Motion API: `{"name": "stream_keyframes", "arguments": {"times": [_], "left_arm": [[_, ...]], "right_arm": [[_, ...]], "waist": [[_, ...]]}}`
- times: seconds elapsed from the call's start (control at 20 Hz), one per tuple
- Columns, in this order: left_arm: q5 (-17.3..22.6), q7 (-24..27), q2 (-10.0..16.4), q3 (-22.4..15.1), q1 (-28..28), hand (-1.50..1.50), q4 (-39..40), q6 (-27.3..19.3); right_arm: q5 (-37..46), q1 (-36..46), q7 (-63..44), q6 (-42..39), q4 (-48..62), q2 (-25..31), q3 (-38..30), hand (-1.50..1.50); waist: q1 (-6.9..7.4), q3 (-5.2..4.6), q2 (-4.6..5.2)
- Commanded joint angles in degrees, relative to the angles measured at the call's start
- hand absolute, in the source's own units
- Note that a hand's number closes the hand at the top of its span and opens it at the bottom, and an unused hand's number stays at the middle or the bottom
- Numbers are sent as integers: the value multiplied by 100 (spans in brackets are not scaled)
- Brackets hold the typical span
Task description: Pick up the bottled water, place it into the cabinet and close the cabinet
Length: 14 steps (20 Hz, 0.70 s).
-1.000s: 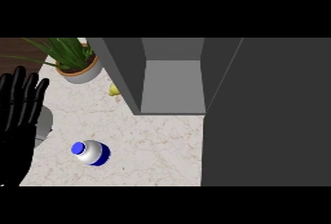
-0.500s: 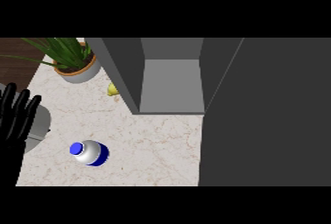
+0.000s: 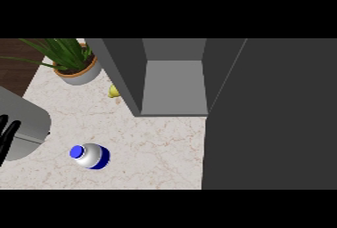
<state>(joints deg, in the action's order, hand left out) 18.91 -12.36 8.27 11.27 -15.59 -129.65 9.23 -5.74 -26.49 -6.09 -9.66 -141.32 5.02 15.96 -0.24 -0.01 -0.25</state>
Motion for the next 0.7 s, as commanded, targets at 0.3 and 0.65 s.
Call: {"name": "stream_keyframes", "arguments": {"times": [0.3,0.65], "left_arm": [[-191,486,-44,341,-376,-150,1015,436],[-741,732,-189,-18,161,-150,2240,428]], "right_arm": [[11,-1114,320,-206,-944,234,161,-150],[215,-1638,627,-239,-1182,404,518,-150]], "waist": [[-30,-3,3],[-96,-4,11]]}}
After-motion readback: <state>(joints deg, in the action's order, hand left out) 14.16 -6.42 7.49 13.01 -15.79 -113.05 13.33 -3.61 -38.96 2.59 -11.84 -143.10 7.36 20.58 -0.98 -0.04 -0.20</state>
